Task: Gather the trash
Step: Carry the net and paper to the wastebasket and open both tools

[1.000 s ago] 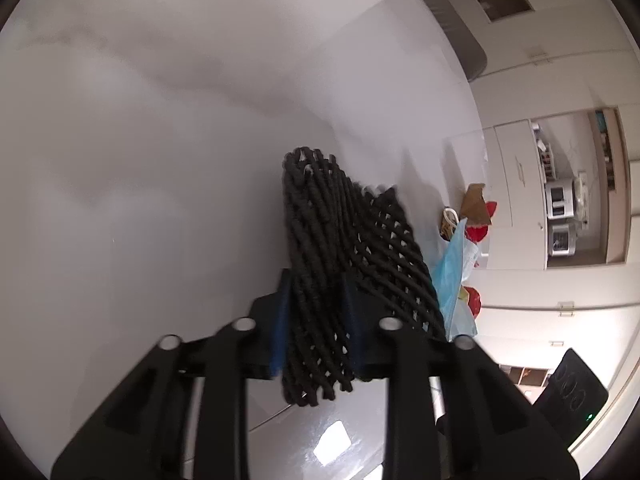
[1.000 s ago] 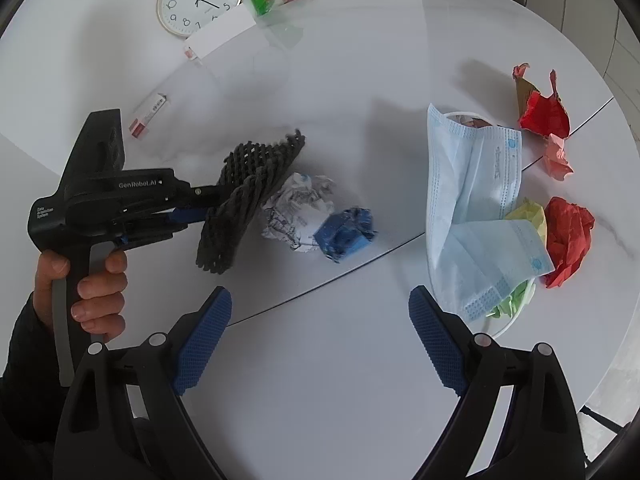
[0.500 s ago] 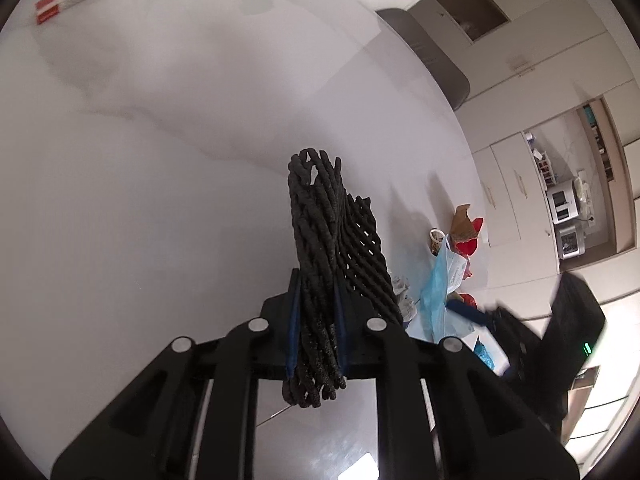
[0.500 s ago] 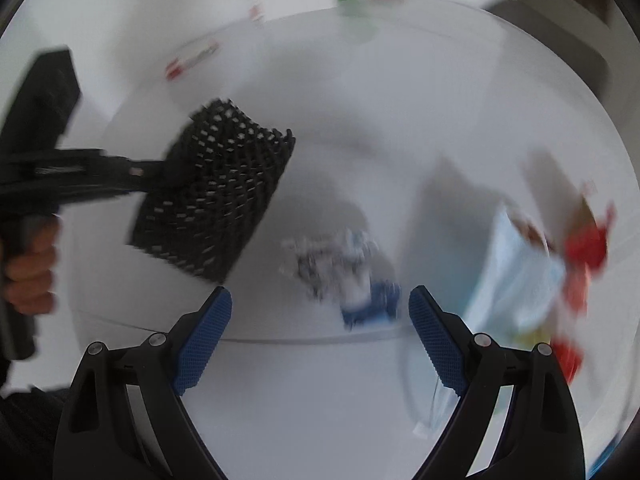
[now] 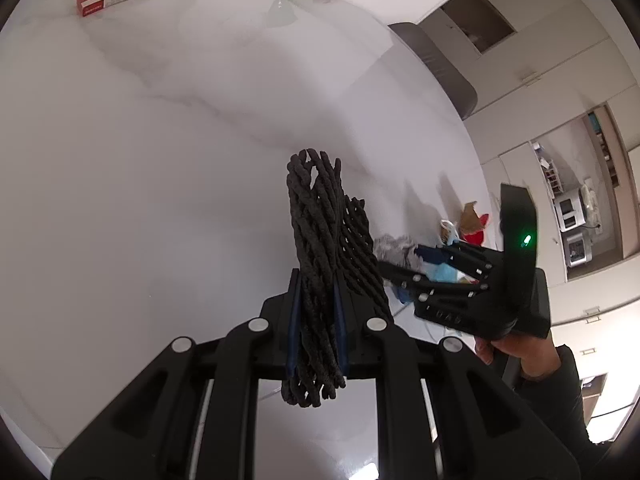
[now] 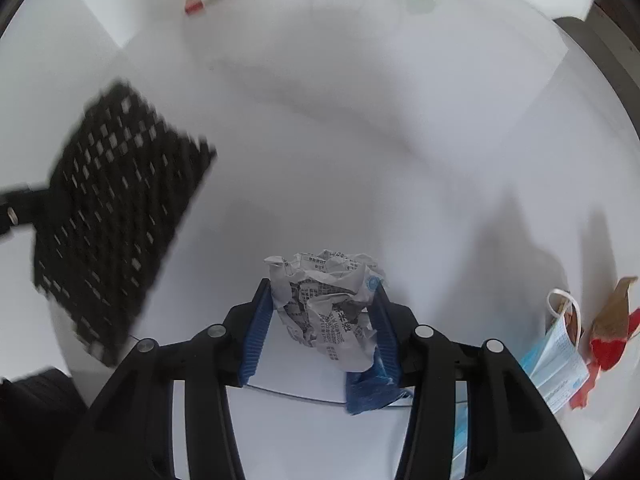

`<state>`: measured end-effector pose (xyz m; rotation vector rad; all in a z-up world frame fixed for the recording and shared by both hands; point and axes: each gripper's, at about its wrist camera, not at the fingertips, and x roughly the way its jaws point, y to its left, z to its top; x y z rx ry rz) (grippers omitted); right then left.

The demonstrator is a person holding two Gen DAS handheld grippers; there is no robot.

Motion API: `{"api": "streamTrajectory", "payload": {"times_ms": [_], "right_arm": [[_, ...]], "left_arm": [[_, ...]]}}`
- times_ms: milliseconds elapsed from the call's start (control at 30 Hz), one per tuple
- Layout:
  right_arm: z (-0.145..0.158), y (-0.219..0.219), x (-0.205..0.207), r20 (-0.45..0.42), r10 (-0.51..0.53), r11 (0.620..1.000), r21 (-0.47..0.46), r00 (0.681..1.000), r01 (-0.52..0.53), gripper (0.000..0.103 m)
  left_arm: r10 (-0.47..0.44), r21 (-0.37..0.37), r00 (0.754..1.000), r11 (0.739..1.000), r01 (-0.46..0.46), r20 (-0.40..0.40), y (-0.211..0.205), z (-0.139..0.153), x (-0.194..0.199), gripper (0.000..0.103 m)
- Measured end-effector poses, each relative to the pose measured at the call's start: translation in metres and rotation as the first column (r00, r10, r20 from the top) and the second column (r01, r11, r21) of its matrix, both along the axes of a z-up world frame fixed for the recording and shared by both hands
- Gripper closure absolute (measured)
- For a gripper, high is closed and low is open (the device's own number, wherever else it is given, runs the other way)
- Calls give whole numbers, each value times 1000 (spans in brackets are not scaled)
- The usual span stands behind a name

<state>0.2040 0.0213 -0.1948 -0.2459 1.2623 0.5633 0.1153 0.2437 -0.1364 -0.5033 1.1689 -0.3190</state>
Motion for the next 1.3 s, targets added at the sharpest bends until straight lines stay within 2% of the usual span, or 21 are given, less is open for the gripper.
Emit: {"api": "streamTrajectory", "payload": {"times_ms": [167, 267, 333, 400, 433, 500, 533, 567, 633, 733, 800, 867, 1000, 1067, 1133, 1200, 1300], "right_arm": [[40, -30, -24, 57, -135, 985, 118, 989, 128, 55], [72, -74, -63, 94, -263, 952, 189, 960, 242, 55], [93, -115, -104, 111, -378, 910, 224, 919, 348, 55], [103, -151, -141, 123, -474, 869, 228, 872, 440, 55], [107, -179, -172, 126, -541, 833, 218, 832, 509, 54], [101, -211, -214, 127, -616, 784, 196, 778, 589, 54], [98, -237, -240, 118, -662, 747, 183, 740, 640, 54], [96, -253, -259, 109, -691, 721, 174, 715, 671, 54], [83, -285, -301, 94, -739, 673, 149, 667, 725, 54], [67, -326, -362, 71, -774, 633, 135, 630, 762, 54], [59, -346, -387, 62, -778, 627, 138, 625, 767, 54], [51, -367, -407, 62, -764, 644, 148, 643, 751, 53], [39, -386, -430, 69, -711, 701, 142, 700, 698, 53], [33, -394, -436, 46, -688, 721, 156, 724, 675, 53], [26, -400, -434, 30, -670, 736, 159, 742, 658, 53], [17, -406, -434, 20, -655, 748, 158, 755, 645, 53], [2, -415, -434, -5, -655, 746, 156, 756, 647, 53]], "left_arm": [[-90, 9, 995, 996, 89, 43, -22, 18, -10, 88], [-179, 3, 981, 984, 179, 74, -49, 35, -19, 88], [-263, 9, 959, 965, 263, 103, -74, 48, -27, 88], [-359, 8, 926, 933, 360, 118, -103, 56, -38, 88], [-421, 6, 899, 906, 423, 121, -125, 59, -46, 88], [-509, 7, 851, 859, 513, 127, -162, 61, -61, 88], [-561, 17, 818, 826, 564, 128, -190, 60, -74, 88], [-596, 17, 793, 800, 599, 126, -210, 59, -85, 88], [-659, 6, 744, 749, 662, 110, -256, 51, -110, 88], [-719, 10, 691, 693, 721, 74, -324, 30, -157, 88], [-741, 24, 671, 672, 740, 38, -362, 10, -181, 88], [-742, 59, 670, 667, 742, -34, -407, -23, -210, 88], [-715, 67, 683, 682, 728, -147, -460, -82, -244, 88], [-697, 80, 692, 691, 718, -190, -472, -103, -254, 87], [-682, 90, 694, 695, 713, -228, -485, -121, -263, 79], [-661, 125, 708, 703, 700, -250, -492, -131, -267, 57], [-643, 161, 726, 711, 684, -243, -498, -132, -273, 42]]}}
